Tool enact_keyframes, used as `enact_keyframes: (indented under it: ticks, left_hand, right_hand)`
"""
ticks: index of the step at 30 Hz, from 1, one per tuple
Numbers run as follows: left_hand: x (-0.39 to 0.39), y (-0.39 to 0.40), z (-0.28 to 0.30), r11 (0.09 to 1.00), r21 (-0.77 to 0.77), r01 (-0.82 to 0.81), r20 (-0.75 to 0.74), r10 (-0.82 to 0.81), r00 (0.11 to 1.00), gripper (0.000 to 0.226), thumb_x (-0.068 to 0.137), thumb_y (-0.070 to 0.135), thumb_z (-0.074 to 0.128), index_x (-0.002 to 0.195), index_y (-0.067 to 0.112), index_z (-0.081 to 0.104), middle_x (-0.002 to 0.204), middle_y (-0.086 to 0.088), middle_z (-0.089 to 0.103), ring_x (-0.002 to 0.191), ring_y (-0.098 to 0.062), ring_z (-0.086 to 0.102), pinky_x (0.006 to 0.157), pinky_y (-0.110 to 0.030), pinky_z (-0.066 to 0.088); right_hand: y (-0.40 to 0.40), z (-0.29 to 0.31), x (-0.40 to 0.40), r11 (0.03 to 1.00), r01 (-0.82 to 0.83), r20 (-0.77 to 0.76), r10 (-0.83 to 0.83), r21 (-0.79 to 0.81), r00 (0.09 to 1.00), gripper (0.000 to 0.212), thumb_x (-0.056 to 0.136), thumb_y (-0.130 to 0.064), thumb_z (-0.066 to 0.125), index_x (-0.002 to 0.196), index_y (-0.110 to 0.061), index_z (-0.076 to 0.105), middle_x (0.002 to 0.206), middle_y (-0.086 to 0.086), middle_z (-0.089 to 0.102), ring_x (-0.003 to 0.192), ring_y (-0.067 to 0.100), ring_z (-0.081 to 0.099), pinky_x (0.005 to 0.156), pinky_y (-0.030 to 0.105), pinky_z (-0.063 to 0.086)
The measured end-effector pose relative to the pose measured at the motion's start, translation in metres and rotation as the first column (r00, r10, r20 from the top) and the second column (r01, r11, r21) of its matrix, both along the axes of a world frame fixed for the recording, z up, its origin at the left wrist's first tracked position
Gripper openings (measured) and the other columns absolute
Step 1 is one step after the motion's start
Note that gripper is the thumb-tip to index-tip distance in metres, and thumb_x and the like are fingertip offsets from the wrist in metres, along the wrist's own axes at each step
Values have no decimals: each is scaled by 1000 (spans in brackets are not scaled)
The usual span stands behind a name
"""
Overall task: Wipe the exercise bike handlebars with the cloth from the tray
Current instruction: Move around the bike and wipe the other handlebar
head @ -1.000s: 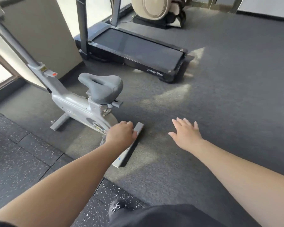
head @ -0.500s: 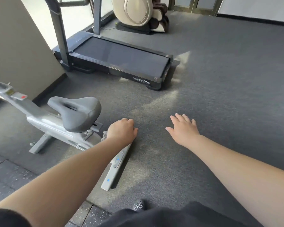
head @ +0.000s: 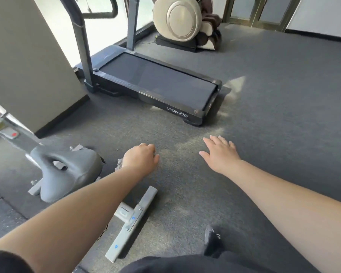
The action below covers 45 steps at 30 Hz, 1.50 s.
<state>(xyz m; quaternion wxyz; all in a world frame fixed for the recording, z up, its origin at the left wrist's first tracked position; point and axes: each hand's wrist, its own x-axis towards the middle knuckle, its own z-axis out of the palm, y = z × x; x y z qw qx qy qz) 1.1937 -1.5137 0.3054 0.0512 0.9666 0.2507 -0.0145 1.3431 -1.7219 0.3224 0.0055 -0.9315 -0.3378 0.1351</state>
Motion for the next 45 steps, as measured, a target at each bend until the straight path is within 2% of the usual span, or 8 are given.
enact_keyframes:
  ticks: [8, 15, 19, 25, 34, 39, 45]
  left_hand:
    - [85, -4, -3, 984, 2, -179, 3, 179, 984, 29, 91, 44, 43, 95, 19, 58, 101, -4, 61, 91, -26, 61, 64, -31, 42]
    - [95, 14, -10, 949, -7, -315, -17, 315, 949, 31, 90, 44, 43, 96, 18, 59, 100, -3, 61, 92, -26, 62, 69, -34, 47]
    - [104, 56, -16, 921, 6, -389, -30, 389, 921, 31, 90, 43, 43, 96, 17, 59, 100, -4, 62, 93, -27, 63, 70, -34, 47]
    - [136, 132, -14, 875, -13, -483, 5, 483, 875, 31, 89, 43, 45, 97, 17, 59, 101, -6, 62, 94, -28, 62, 73, -36, 48]
    - [176, 239, 8, 841, -8, -541, 83, 539, 838, 31, 90, 44, 45, 98, 18, 59, 99, -4, 62, 91, -26, 62, 69, -34, 49]
    - [170, 279, 6, 781, 31, -624, 62, 622, 781, 30, 90, 43, 47, 97, 17, 59, 101, -4, 63, 92, -25, 62, 69, -35, 48]
    - [171, 339, 14, 615, 41, -788, 32, 787, 616, 31, 91, 40, 45, 103, 15, 59, 103, -5, 63, 93, -25, 62, 71, -35, 50]
  right_hand:
    - [22, -5, 130, 980, -197, 5, 197, -14, 980, 62, 96, -52, 33, 150, -26, 18, 159, 2, 20, 147, 27, 15, 117, 51, 14]
    - [92, -11, 184, 932, -360, -16, 359, -39, 933, 60, 97, -51, 33, 148, -20, 27, 159, 2, 19, 147, 25, 12, 118, 49, 11]
    - [152, -12, 200, 887, -462, -9, 462, -8, 887, 59, 97, -51, 33, 147, -20, 32, 160, 0, 19, 148, 24, 9, 119, 49, 9]
    - [235, -4, 230, 846, -533, -18, 533, 2, 846, 58, 98, -49, 32, 149, -21, 28, 160, 0, 17, 148, 21, 8, 119, 46, 8]
    - [352, 14, 278, 791, -612, 18, 612, 12, 791, 54, 96, -50, 38, 144, -28, 33, 157, 0, 23, 145, 26, 19, 114, 52, 18]
    - [432, 15, 293, 710, -704, 22, 704, -12, 710, 52, 96, -48, 38, 143, -26, 36, 154, 1, 30, 140, 25, 29, 112, 49, 25]
    - [536, 20, 313, 572, -819, 29, 820, -36, 571, 51, 96, -48, 39, 141, -25, 37, 146, 0, 39, 131, 27, 40, 104, 45, 36]
